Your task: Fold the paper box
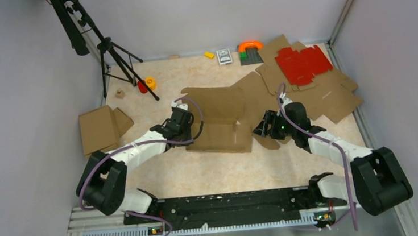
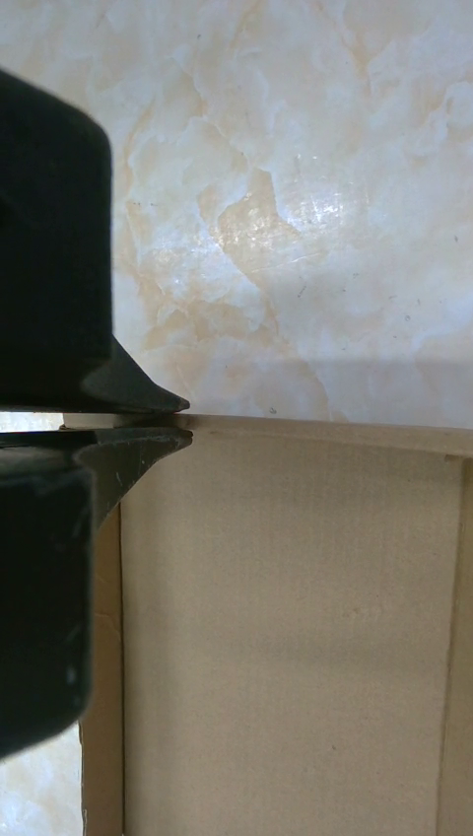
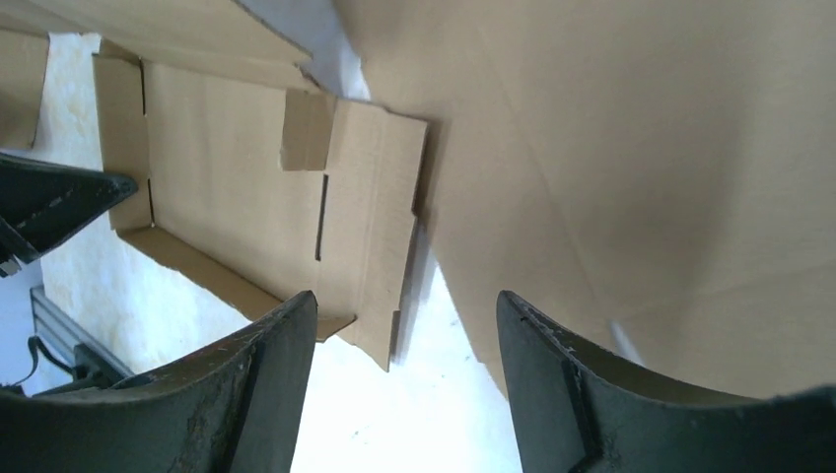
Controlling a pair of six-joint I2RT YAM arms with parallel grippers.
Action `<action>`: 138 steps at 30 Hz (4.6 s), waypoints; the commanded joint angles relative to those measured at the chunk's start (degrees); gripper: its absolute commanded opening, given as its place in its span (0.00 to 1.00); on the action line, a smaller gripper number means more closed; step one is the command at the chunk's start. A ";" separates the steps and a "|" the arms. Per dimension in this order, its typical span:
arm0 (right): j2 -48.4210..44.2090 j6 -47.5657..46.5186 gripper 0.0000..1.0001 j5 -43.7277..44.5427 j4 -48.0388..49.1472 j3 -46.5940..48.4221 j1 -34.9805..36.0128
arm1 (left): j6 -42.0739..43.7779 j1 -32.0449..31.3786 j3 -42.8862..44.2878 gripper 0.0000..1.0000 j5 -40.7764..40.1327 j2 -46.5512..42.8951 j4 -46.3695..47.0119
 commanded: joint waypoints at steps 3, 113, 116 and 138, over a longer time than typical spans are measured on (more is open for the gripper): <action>8.24 4.91 0.60 -1.85 10.34 -0.06 5.67 | -1.28 -0.27 -1.00 0.01 -0.06 -1.93 2.49; 15.88 0.79 0.00 -6.24 11.09 2.12 7.39 | 9.96 -26.30 20.09 0.54 15.38 17.06 7.62; 16.04 0.69 0.00 -6.53 10.99 2.21 7.38 | 16.40 -26.39 22.49 0.56 19.35 19.82 5.16; 16.92 0.35 0.00 -6.63 10.77 2.54 7.40 | 18.36 -24.92 28.03 0.08 18.86 25.01 0.08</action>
